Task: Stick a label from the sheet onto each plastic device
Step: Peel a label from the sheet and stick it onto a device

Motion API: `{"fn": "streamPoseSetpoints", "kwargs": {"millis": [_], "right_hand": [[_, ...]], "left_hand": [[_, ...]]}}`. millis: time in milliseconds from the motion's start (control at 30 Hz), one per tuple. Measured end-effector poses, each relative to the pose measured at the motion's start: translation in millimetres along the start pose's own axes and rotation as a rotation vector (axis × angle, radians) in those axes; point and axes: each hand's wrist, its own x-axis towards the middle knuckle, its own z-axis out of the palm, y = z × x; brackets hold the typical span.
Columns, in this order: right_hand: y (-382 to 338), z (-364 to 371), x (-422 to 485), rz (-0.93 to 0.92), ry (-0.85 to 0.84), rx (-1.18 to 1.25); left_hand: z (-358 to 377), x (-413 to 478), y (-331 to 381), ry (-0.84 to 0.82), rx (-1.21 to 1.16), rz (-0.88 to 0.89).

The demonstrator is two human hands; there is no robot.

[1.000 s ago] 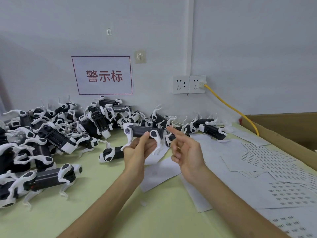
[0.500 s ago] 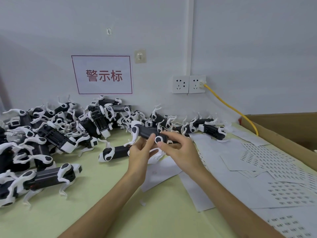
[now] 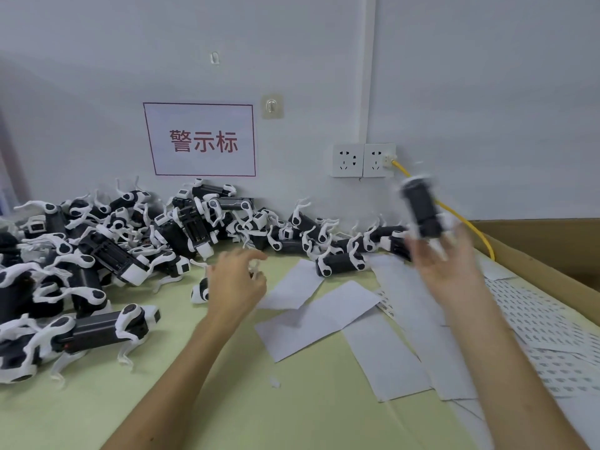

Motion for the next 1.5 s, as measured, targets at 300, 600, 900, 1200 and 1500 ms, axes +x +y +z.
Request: {"fn": "streamPoseSetpoints", "kwargs": {"millis": [300,600,900,1200,1500], "right_hand": [[-32,-29,9,-0.138,0.204,0.091],[62,28,-32,-0.346,-0.285,-1.061],[116,22,-64,-0.897,-0.757,-1.512],[95,28,-48,-0.565,-0.345,-1.270],[79,34,-44,0.009,-0.207,-0.568]], "left_hand": [[-5,7,-40,-0.291,0.236,-0.091],[-10,7,-19,0.077,-0.315,0.107],[9,-25,38,-0.008,-0.631,0.314],[4,-21,31,0.182,-0.311,0.366],[-1,-14,28,-0.433,-1.043,-0.150]]}}
